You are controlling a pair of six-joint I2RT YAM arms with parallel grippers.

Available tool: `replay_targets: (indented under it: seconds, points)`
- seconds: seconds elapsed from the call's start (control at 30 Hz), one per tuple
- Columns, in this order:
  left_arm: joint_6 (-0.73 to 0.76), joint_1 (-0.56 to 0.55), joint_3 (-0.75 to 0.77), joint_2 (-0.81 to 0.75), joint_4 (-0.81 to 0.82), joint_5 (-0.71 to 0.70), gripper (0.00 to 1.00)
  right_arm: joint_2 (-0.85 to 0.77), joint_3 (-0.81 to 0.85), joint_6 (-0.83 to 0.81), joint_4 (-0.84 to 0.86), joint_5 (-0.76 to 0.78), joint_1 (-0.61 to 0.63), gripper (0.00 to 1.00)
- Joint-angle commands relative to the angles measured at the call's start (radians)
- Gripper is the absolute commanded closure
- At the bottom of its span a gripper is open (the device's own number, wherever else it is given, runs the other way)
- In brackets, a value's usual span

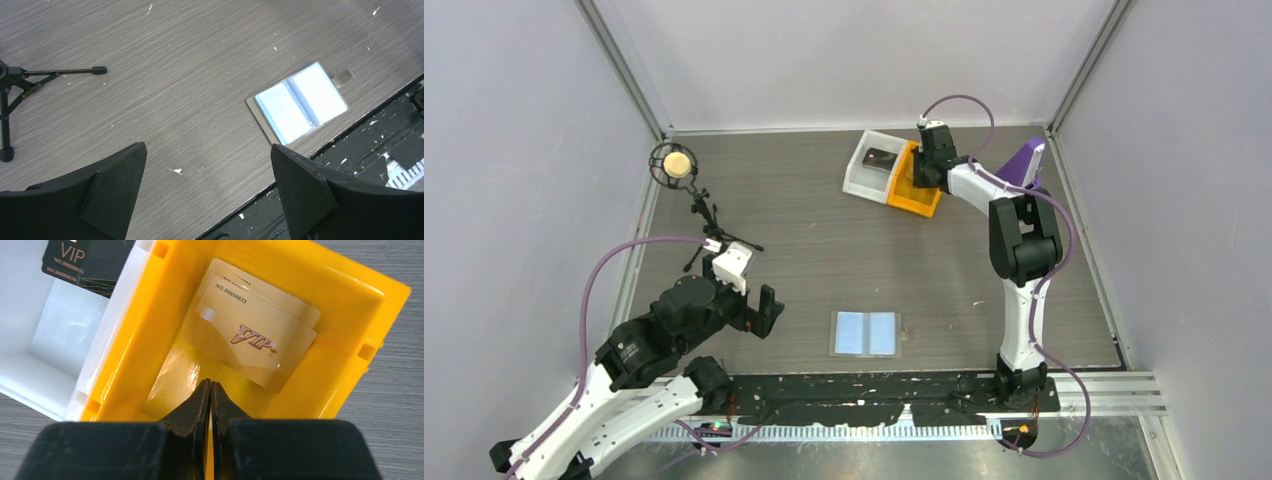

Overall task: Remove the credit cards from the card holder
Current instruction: Reset both arms

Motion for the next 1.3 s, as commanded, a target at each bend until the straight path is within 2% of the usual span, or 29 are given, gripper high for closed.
replay_targets:
  seconds: [0.0, 0.1, 0.27, 0.47, 0.53, 0.6, 0.63, 0.67, 0.7, 0.73, 0.87, 1.0, 1.27]
  points:
    - [0.009, 0.004, -0.003, -0.024, 0.013, -0.049, 0.01, -0.124, 0.010, -0.024, 0.013, -0.003, 0.001, 0.89]
    - [0.014, 0.004, -0.007, -0.033, 0.022, -0.058, 0.01, -0.205, -0.037, -0.017, -0.009, 0.015, 0.011, 0.89]
    - [0.013, 0.004, -0.017, -0.057, 0.030, -0.071, 0.01, -0.447, -0.195, -0.008, -0.036, 0.032, 0.058, 0.87]
    - [0.015, 0.004, -0.035, -0.126, 0.064, -0.133, 0.01, -0.753, -0.453, 0.009, -0.067, 0.025, 0.161, 0.76]
    - [0.015, 0.004, -0.041, -0.152, 0.075, -0.141, 0.01, -0.853, -0.550, 0.021, -0.080, 0.016, 0.192, 0.67]
    - [0.015, 0.002, -0.050, -0.181, 0.085, -0.148, 0.01, -0.962, -0.618, 0.037, -0.089, 0.002, 0.223, 0.53]
    - [0.015, 0.002, -0.055, -0.194, 0.089, -0.150, 0.01, -1.028, -0.636, 0.050, -0.096, -0.015, 0.232, 0.41]
    - [0.015, 0.002, -0.060, -0.206, 0.095, -0.151, 0.01, -1.064, -0.673, 0.057, -0.109, -0.029, 0.244, 0.33]
    - [0.016, 0.002, -0.065, -0.216, 0.102, -0.150, 0.01, -1.135, -0.701, 0.073, -0.115, -0.060, 0.247, 0.13]
    - [0.018, 0.002, -0.069, -0.227, 0.108, -0.149, 0.01, -1.169, -0.723, 0.091, -0.125, -0.104, 0.250, 0.00]
    - [0.026, 0.002, -0.084, -0.257, 0.131, -0.156, 0.01, -1.375, -0.789, 0.133, -0.154, -0.154, 0.252, 0.05]
    - [0.028, 0.002, -0.085, -0.281, 0.140, -0.160, 0.01, -1.557, -0.846, 0.192, -0.198, -0.114, 0.252, 0.05]
    - [0.002, 0.002, -0.104, -0.322, 0.165, -0.129, 0.01, -1.745, -0.956, 0.255, -0.172, -0.123, 0.252, 0.05]
